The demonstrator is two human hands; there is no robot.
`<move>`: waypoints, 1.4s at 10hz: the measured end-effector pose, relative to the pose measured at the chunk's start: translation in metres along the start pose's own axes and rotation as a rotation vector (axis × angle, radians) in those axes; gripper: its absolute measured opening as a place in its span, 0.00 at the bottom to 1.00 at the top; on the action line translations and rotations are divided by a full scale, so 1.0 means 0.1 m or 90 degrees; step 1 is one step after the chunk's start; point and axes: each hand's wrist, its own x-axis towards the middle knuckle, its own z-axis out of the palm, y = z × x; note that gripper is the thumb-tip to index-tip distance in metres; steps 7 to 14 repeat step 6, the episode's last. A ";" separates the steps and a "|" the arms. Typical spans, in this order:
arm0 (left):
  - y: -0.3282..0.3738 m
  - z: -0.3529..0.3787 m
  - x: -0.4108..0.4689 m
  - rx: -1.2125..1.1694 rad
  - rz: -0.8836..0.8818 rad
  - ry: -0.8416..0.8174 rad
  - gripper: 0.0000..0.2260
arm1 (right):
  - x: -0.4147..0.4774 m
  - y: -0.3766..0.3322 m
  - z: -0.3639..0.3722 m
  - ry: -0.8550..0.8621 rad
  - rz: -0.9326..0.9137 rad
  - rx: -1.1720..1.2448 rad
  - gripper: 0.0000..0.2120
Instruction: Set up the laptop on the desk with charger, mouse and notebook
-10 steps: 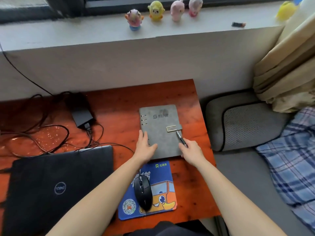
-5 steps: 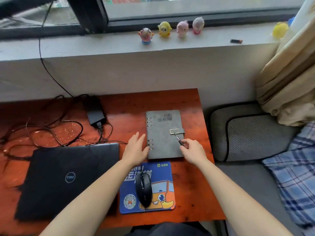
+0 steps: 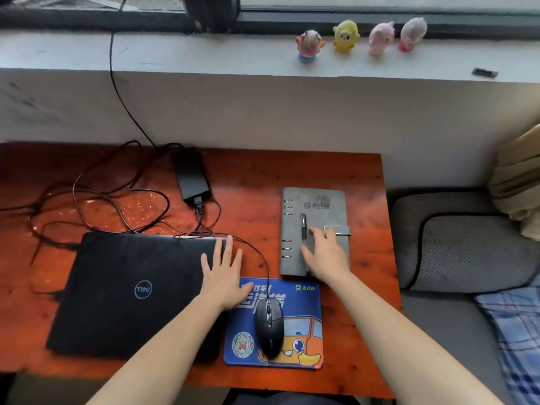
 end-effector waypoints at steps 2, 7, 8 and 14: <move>-0.07 -0.03 0.01 0.009 0.020 -0.035 0.45 | -0.03 0.06 -0.02 -0.014 0.003 0.017 0.27; -0.01 -0.01 -0.56 -0.094 -0.017 -0.060 0.42 | -0.45 -0.08 -0.66 0.056 -0.121 0.045 0.34; -0.01 -0.01 -0.56 -0.094 -0.017 -0.060 0.42 | -0.45 -0.08 -0.66 0.056 -0.121 0.045 0.34; -0.01 -0.01 -0.56 -0.094 -0.017 -0.060 0.42 | -0.45 -0.08 -0.66 0.056 -0.121 0.045 0.34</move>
